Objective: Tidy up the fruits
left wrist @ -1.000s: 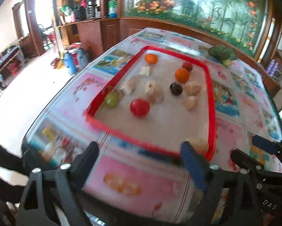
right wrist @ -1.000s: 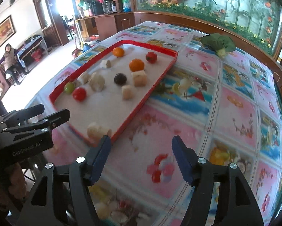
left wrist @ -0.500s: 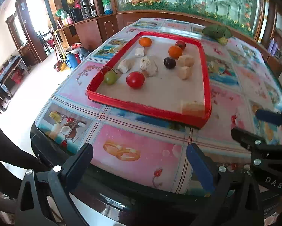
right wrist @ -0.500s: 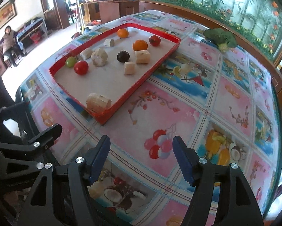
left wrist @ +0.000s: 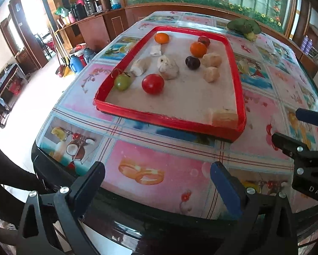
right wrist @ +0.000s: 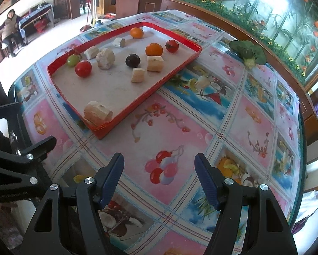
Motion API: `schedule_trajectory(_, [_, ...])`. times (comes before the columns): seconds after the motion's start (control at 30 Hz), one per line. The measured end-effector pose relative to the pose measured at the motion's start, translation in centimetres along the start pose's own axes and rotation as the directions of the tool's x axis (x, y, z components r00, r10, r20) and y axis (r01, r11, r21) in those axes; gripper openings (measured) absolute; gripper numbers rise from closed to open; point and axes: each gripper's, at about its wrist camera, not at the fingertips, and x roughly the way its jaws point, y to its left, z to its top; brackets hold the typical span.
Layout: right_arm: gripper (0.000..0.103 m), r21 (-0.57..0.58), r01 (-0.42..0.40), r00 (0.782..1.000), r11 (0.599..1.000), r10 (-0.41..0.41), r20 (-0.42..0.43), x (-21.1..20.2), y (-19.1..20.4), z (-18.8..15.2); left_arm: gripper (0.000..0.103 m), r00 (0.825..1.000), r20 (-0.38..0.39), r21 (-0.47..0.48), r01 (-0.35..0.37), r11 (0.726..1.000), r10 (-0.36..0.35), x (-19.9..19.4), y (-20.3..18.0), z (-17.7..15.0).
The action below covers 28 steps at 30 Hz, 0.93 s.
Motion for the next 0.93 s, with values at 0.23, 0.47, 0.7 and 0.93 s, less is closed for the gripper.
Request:
schedule_trajectory(0.23, [0.068, -0.027, -0.002, 1.0, 1.0, 0.001, -0.016, 0.7, 0.5, 0.5, 0.1, 1.0, -0.012, -0.003, 0.023, 1.0, -0.024, 0.4, 0.0, 0.4])
schedule_trajectory(0.47, [0.068, -0.024, -0.002, 1.0, 1.0, 0.002, -0.018, 1.0, 0.4, 1.0, 0.1, 0.998, -0.033, 0.026, 0.059, 0.998, -0.059, 0.8, -0.9, 0.6])
schedule_trajectory(0.7, [0.068, -0.017, 0.003, 1.0, 1.0, -0.003, -0.019, 1.2, 0.1, 1.2, 0.1, 0.993, -0.034, 0.022, 0.11, 0.994, -0.109, 1.2, -1.4, 0.8])
schedule_trajectory(0.93, [0.068, 0.007, -0.003, 1.0, 1.0, 0.004, -0.03, 1.6, -0.5, 1.3, 0.1, 0.989, -0.051, 0.002, 0.141, 0.99, -0.141, 1.7, -1.6, 1.1])
